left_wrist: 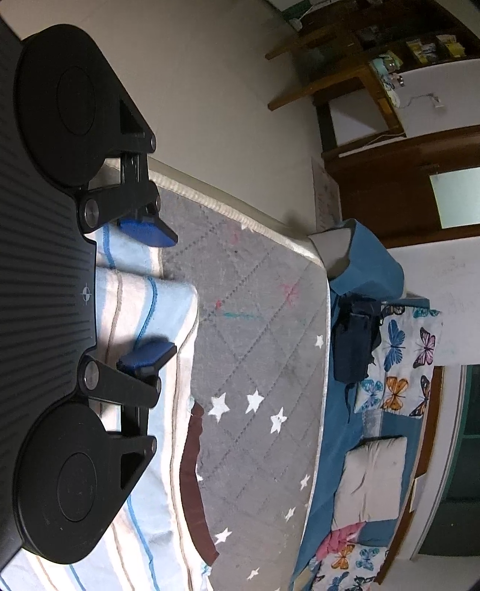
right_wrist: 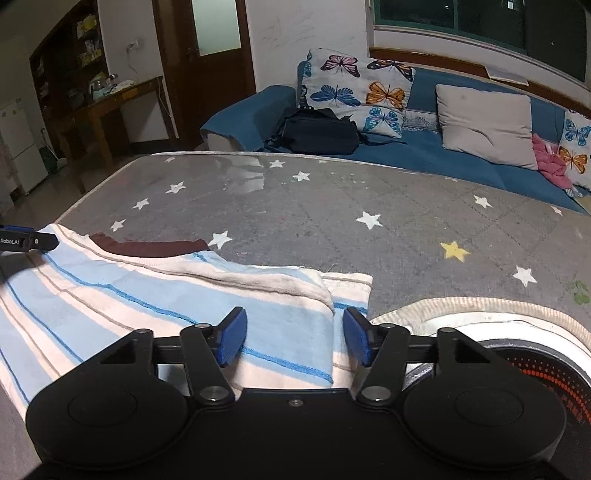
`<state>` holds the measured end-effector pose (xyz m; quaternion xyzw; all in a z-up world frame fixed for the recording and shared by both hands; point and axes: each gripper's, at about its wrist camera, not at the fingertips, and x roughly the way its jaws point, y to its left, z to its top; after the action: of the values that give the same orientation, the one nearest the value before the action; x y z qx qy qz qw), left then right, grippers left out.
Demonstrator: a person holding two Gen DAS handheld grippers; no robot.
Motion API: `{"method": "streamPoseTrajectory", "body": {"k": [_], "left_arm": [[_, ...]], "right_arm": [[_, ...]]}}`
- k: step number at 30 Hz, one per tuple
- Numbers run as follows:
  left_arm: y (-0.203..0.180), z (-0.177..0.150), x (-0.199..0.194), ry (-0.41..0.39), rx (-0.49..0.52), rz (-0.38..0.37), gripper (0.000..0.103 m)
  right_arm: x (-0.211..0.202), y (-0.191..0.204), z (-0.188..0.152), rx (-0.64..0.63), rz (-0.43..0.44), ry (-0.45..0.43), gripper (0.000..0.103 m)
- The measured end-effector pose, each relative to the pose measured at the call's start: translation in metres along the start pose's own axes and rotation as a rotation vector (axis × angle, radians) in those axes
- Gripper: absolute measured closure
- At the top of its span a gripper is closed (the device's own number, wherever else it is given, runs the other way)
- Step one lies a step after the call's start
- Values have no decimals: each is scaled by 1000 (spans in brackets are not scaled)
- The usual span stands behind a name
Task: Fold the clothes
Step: 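Move both grippers down to the edge of the folded striped shirt, then grasp the shirt edge with the left gripper while the right gripper grasps and lifts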
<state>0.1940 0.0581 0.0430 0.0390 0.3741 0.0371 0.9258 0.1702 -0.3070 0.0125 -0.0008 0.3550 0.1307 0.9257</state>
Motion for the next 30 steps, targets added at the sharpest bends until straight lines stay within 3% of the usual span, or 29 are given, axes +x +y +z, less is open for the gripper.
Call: {"method": "streamPoseTrajectory", "body": {"k": [2, 7, 9, 19, 30], "left_arm": [[0, -1, 0, 5, -4, -15, 70], [1, 0, -2, -3, -20, -30, 78], [2, -1, -4, -11, -24, -35, 85], [6, 2, -24, -56, -39, -69, 93], [16, 1, -78, -152, -79, -153, 96]], "right_arm": [[0, 0, 0, 1, 5, 0, 48], [-2, -2, 0, 2, 11, 0, 59], [-2, -3, 0, 7, 14, -1, 64], [-15, 0, 2, 10, 27, -29, 88], [-53, 16, 4, -31, 34, -81, 91]]}}
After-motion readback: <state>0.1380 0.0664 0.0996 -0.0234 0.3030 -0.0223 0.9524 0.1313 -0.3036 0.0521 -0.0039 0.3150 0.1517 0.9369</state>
